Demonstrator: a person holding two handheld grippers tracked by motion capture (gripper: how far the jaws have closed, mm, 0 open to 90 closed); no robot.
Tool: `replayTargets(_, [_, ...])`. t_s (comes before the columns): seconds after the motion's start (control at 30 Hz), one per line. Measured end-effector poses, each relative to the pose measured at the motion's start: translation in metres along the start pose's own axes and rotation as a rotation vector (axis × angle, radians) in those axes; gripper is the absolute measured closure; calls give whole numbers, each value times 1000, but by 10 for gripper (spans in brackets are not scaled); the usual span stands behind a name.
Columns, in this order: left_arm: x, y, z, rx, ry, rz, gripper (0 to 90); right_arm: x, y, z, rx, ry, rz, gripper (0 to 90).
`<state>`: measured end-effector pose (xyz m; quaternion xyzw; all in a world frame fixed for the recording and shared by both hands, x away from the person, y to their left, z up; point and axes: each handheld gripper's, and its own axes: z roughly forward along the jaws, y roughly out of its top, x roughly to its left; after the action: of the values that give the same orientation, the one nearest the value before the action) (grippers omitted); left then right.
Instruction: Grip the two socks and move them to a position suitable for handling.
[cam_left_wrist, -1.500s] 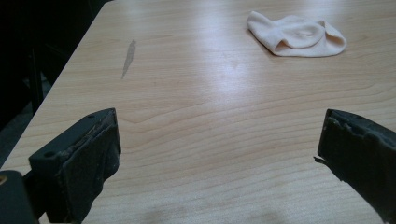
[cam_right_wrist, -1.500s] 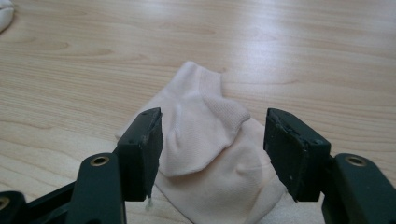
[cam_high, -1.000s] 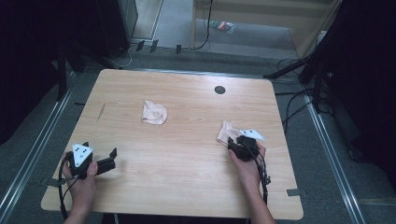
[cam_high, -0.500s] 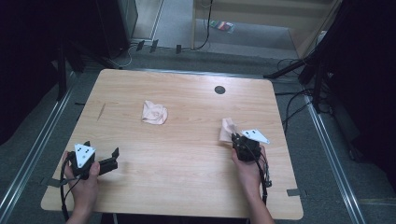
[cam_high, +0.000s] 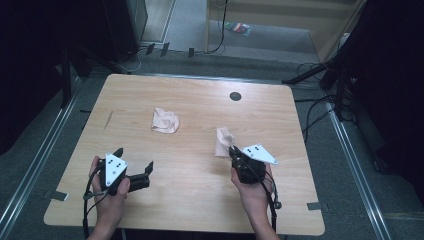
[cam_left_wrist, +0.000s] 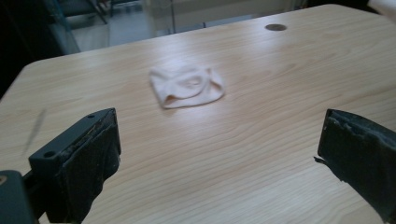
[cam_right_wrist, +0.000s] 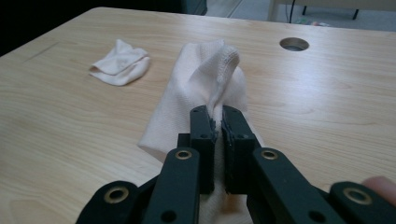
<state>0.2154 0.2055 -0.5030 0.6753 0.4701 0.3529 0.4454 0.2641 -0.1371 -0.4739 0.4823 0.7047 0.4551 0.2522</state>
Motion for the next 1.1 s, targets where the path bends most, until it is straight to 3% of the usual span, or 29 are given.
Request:
replayTargets(0.07, [-7, 4, 3, -6, -21, -2, 0, 14, 2, -5, -1, 16, -12, 858])
replayTargets(0.23, [-28, 10, 11, -13, -81, -11, 0, 32, 1, -6, 4, 41, -41, 858])
replayTargets(0.47, [-40, 10, 12, -28, -159, -45, 0, 66, -18, 5, 48, 107, -64, 857])
replayTargets(0.63, [-42, -1, 11, -30, -194, -48, 0, 76, -31, 11, 73, 122, -72, 858])
replayTargets(0.73, [-43, -11, 12, -12, -207, -32, 0, 79, -43, 18, 106, 127, -99, 858])
replayTargets(0.83, [-45, -18, 15, 16, -215, -15, 0, 82, -56, 23, 149, 134, -95, 857])
replayTargets(0.97, [-43, -20, 19, 33, -216, -32, 0, 84, -63, 27, 168, 129, -88, 854])
replayTargets(1.1, [-41, -22, 19, 36, -208, -29, 0, 83, -66, 29, 180, 129, -68, 755])
